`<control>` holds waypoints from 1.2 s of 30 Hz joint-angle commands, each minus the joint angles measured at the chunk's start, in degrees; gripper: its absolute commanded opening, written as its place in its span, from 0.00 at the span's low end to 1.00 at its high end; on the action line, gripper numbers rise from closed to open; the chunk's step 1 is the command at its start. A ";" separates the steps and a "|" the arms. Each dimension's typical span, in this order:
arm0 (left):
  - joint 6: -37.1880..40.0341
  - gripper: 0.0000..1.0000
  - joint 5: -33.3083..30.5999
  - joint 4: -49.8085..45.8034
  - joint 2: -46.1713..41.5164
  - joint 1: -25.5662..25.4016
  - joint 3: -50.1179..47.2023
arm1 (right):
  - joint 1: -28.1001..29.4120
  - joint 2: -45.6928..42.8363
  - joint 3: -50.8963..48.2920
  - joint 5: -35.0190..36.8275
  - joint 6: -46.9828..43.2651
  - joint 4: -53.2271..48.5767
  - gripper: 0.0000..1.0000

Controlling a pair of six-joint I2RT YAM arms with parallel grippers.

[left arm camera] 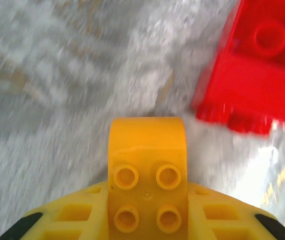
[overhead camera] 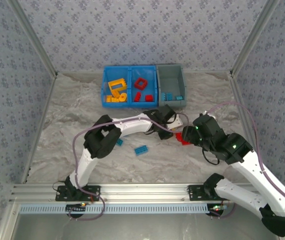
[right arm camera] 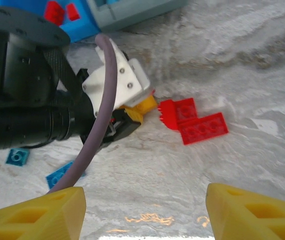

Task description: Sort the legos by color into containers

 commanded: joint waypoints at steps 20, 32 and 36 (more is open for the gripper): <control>-27.64 0.25 -6.37 -7.57 -23.68 30.19 -8.44 | 16.97 30.95 8.03 1.11 -19.68 36.40 0.66; -27.98 0.27 -2.12 -19.96 8.10 37.14 30.71 | 17.70 39.84 15.53 6.48 -15.98 35.20 0.66; -27.75 0.28 -1.16 -21.58 13.24 37.16 37.80 | 17.27 41.26 16.40 5.49 -15.42 35.38 0.66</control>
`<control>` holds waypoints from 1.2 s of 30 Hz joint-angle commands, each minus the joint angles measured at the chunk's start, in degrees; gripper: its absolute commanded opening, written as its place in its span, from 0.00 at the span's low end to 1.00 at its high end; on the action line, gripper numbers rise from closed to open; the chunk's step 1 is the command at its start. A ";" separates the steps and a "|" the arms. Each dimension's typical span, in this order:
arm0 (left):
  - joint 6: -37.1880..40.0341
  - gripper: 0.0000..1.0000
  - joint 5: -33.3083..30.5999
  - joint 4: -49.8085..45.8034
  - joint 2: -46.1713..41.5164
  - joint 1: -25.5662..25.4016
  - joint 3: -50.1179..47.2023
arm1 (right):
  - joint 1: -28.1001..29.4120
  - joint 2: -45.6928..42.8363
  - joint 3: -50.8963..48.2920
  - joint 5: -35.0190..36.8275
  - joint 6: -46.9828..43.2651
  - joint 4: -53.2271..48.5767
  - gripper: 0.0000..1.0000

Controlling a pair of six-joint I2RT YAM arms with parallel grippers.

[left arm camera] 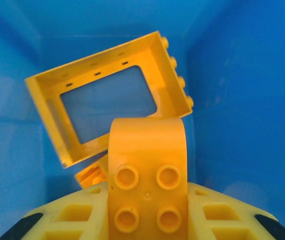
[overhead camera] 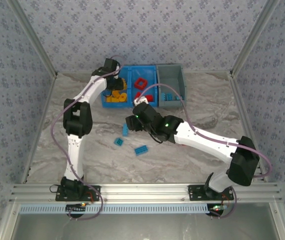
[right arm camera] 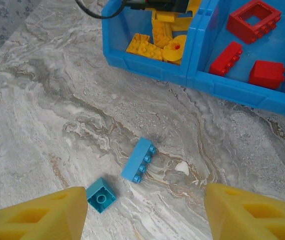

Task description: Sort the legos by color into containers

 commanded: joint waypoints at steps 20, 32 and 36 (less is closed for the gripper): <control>3.81 0.59 -0.15 -0.68 -9.44 -1.60 -5.93 | -1.17 2.33 2.24 -0.22 2.33 -0.84 0.66; -3.57 0.60 -7.12 10.57 -46.45 -5.20 -38.27 | -1.36 19.60 13.04 -3.67 10.85 -12.96 0.67; -4.98 0.64 -6.84 10.84 -61.13 -7.66 -50.97 | -0.91 27.28 19.49 -5.55 15.93 -16.58 0.70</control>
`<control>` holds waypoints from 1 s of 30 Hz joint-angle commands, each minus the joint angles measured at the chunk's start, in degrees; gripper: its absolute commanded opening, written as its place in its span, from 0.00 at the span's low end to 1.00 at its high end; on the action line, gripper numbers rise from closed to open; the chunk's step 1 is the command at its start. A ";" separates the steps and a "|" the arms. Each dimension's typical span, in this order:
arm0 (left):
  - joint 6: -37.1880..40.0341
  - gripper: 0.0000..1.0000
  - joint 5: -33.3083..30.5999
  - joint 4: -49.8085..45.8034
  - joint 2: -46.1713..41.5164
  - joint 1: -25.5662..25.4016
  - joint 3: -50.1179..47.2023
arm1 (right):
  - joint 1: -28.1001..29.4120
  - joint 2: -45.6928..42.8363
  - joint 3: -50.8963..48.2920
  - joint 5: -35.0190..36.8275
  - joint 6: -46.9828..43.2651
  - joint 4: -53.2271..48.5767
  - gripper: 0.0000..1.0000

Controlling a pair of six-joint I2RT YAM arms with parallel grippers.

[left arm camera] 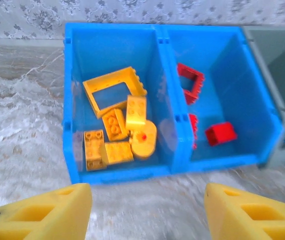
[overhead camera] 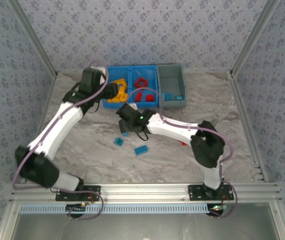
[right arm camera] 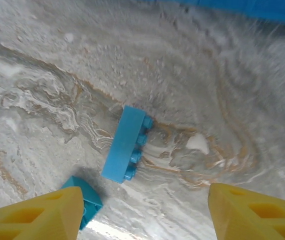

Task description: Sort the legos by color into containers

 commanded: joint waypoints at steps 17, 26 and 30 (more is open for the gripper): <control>-8.82 0.73 15.40 -16.54 -48.51 -2.20 -32.16 | -2.55 19.02 17.17 -6.32 10.49 -7.64 0.50; -10.43 0.74 16.74 -15.53 -47.73 -2.28 -32.39 | -2.83 16.51 15.53 -3.72 10.43 -8.36 0.24; -11.04 0.74 19.25 -11.85 -45.19 -2.37 -32.15 | -3.74 8.48 10.27 0.83 8.83 -8.35 0.22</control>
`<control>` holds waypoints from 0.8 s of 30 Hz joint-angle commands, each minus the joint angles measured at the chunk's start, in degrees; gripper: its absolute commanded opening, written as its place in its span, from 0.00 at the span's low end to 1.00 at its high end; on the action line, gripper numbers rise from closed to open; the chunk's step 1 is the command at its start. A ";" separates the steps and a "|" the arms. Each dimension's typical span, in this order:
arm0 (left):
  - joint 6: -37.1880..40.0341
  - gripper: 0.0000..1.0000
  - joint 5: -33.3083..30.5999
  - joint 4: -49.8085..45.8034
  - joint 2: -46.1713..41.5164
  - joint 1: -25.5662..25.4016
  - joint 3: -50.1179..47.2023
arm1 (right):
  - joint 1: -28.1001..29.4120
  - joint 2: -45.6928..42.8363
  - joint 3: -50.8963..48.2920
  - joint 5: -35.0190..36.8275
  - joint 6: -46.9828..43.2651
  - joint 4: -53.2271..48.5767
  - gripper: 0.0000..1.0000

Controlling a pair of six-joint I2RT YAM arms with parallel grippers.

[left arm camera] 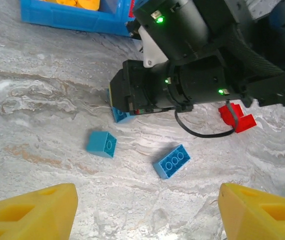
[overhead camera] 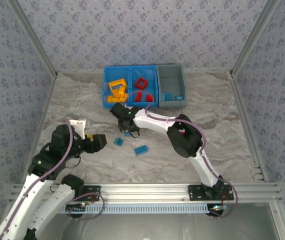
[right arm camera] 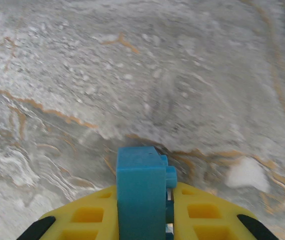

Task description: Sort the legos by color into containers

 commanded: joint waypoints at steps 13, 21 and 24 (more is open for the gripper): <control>-2.69 0.72 -7.86 27.51 27.48 -20.67 6.97 | -22.44 -21.87 -12.63 11.45 -17.65 -1.60 0.22; -1.46 0.71 -13.24 36.10 39.84 -25.39 12.83 | -30.24 -4.37 8.37 13.33 -26.68 -7.04 0.21; -1.29 0.71 -12.61 38.29 42.04 -26.08 13.36 | -31.24 0.25 14.78 14.72 -28.06 -8.32 0.22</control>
